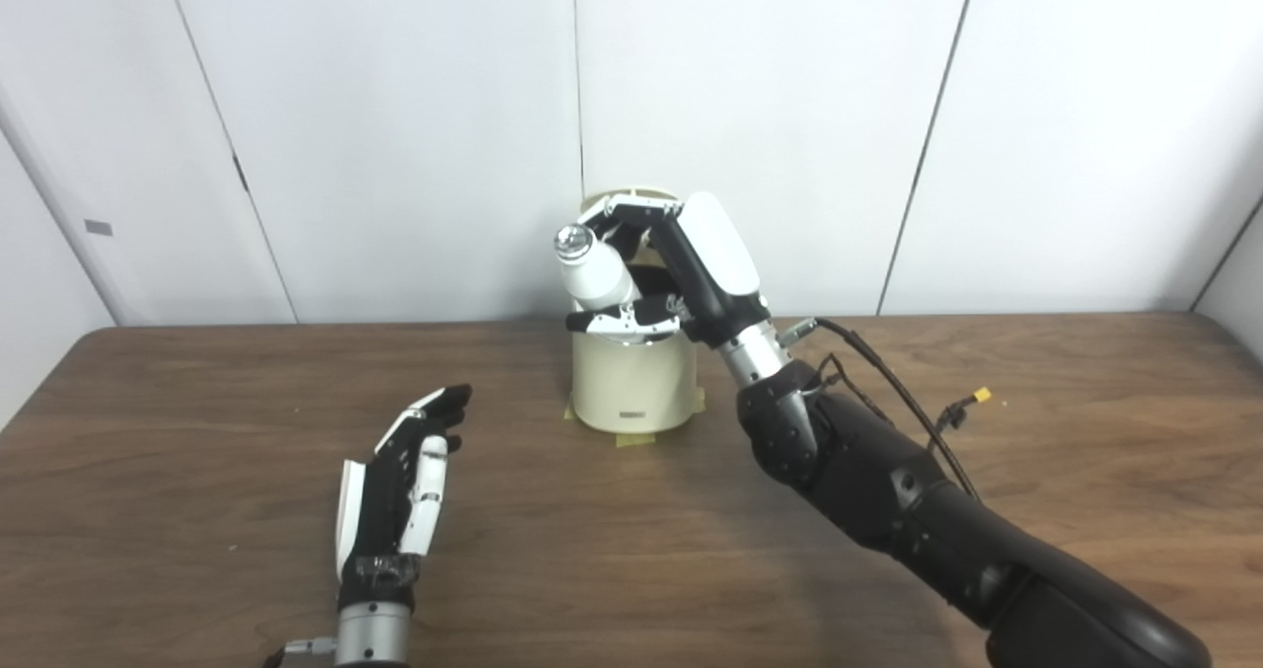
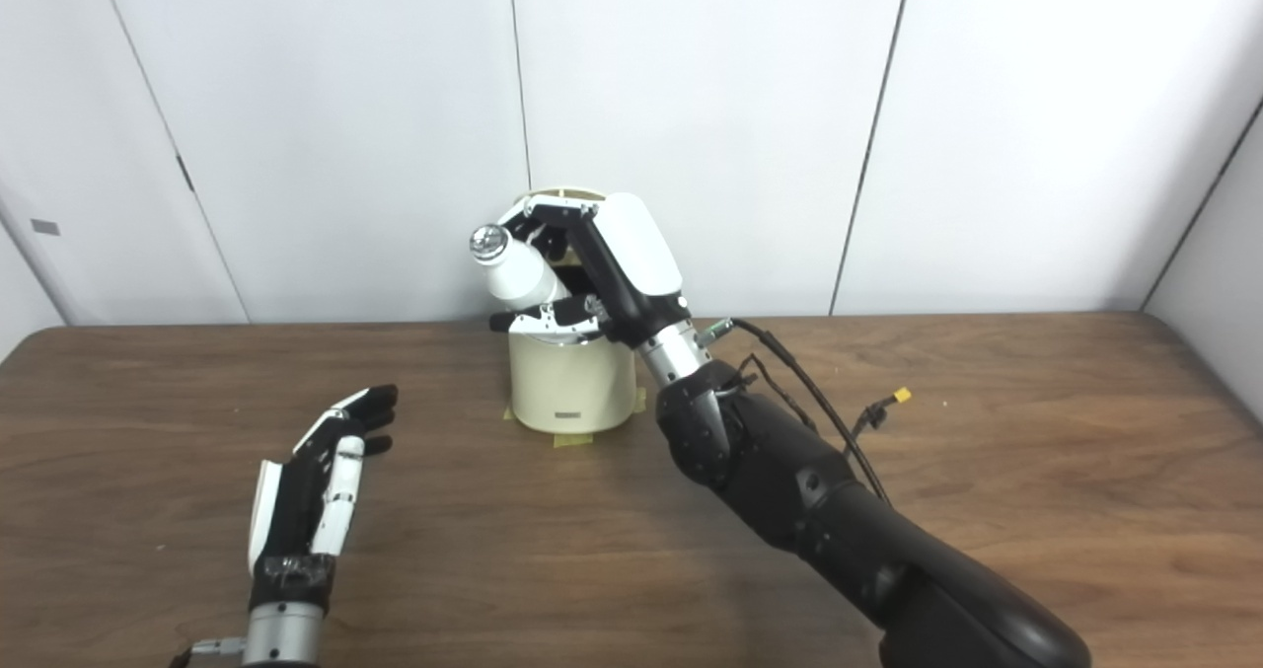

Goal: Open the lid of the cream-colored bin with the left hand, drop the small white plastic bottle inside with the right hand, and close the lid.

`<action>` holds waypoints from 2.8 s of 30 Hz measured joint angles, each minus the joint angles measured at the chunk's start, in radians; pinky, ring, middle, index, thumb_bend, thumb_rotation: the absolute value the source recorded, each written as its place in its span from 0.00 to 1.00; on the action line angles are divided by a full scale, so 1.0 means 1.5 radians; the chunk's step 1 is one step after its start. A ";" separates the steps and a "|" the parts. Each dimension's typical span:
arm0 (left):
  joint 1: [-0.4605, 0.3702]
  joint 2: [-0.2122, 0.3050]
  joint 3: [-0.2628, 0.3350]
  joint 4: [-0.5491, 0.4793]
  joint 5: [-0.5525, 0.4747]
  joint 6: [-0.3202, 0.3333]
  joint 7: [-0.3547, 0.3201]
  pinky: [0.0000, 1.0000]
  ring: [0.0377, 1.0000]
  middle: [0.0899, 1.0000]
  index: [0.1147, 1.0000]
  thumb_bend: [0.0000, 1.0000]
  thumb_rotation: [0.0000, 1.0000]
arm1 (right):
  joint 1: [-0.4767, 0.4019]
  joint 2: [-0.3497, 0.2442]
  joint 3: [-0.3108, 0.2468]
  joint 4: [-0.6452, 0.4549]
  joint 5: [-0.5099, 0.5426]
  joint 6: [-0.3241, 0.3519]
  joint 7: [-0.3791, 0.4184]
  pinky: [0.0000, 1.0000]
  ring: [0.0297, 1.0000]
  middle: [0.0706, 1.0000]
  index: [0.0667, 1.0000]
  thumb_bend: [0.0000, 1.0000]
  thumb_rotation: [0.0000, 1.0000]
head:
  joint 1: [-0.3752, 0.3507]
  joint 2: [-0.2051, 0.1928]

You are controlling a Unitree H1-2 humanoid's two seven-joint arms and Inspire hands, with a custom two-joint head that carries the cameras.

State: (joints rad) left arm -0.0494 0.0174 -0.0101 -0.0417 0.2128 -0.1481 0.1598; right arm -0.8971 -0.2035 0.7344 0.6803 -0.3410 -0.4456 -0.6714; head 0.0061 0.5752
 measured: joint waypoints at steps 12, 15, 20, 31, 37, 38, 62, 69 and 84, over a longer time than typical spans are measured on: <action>0.002 0.000 -0.001 -0.003 0.000 0.001 0.000 0.75 0.80 0.79 0.76 0.16 0.85 | -0.026 -0.014 0.032 0.013 -0.001 0.000 -0.025 0.37 0.41 0.46 0.47 0.51 0.00 | 0.001 0.000; 0.002 0.000 -0.001 -0.003 0.000 0.001 -0.001 0.75 0.81 0.79 0.77 0.16 0.85 | -0.024 -0.014 0.047 0.012 -0.004 0.000 -0.028 0.38 0.41 0.46 0.47 0.51 0.00 | 0.001 0.000; 0.002 0.000 -0.002 -0.003 0.000 0.001 -0.001 0.76 0.81 0.79 0.76 0.16 0.85 | -0.025 -0.017 0.092 0.012 -0.048 -0.003 -0.071 0.38 0.40 0.46 0.47 0.51 0.00 | 0.001 0.000; 0.003 -0.005 -0.009 -0.003 0.000 0.001 -0.001 0.76 0.81 0.80 0.77 0.16 0.85 | -0.042 -0.031 0.143 0.024 -0.086 -0.006 -0.116 0.36 0.39 0.46 0.48 0.51 0.00 | 0.007 -0.004; 0.004 -0.004 -0.011 -0.004 0.003 0.001 0.000 0.76 0.81 0.80 0.77 0.17 0.84 | -0.062 -0.039 0.206 0.050 -0.137 -0.009 -0.193 0.35 0.39 0.45 0.48 0.51 0.00 | 0.009 -0.003; 0.004 -0.004 -0.011 -0.004 0.003 0.001 0.000 0.76 0.81 0.80 0.77 0.17 0.84 | -0.067 -0.038 0.217 0.057 -0.144 -0.009 -0.206 0.35 0.39 0.45 0.48 0.51 0.00 | 0.010 -0.004; 0.003 -0.005 -0.015 -0.004 0.015 0.001 0.003 0.75 0.80 0.79 0.77 0.17 0.83 | -0.079 -0.040 0.194 0.056 -0.127 -0.010 -0.223 0.36 0.40 0.46 0.48 0.51 0.00 | 0.010 -0.010; 0.003 -0.005 -0.017 -0.004 0.019 0.001 0.003 0.75 0.80 0.79 0.77 0.18 0.81 | -0.079 -0.041 0.171 0.040 -0.100 -0.010 -0.212 0.37 0.40 0.46 0.49 0.51 0.00 | 0.014 -0.012; 0.003 -0.004 -0.018 -0.003 0.021 -0.015 0.004 0.74 0.80 0.79 0.77 0.18 0.84 | -0.079 -0.040 0.162 0.068 -0.080 -0.010 -0.231 0.36 0.39 0.46 0.49 0.51 0.00 | 0.016 -0.011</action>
State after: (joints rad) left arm -0.0447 0.0110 -0.0372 -0.0462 0.2446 -0.1704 0.1655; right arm -1.0153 -0.2640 0.9766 0.7824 -0.4609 -0.4603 -1.0175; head 0.0307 0.5584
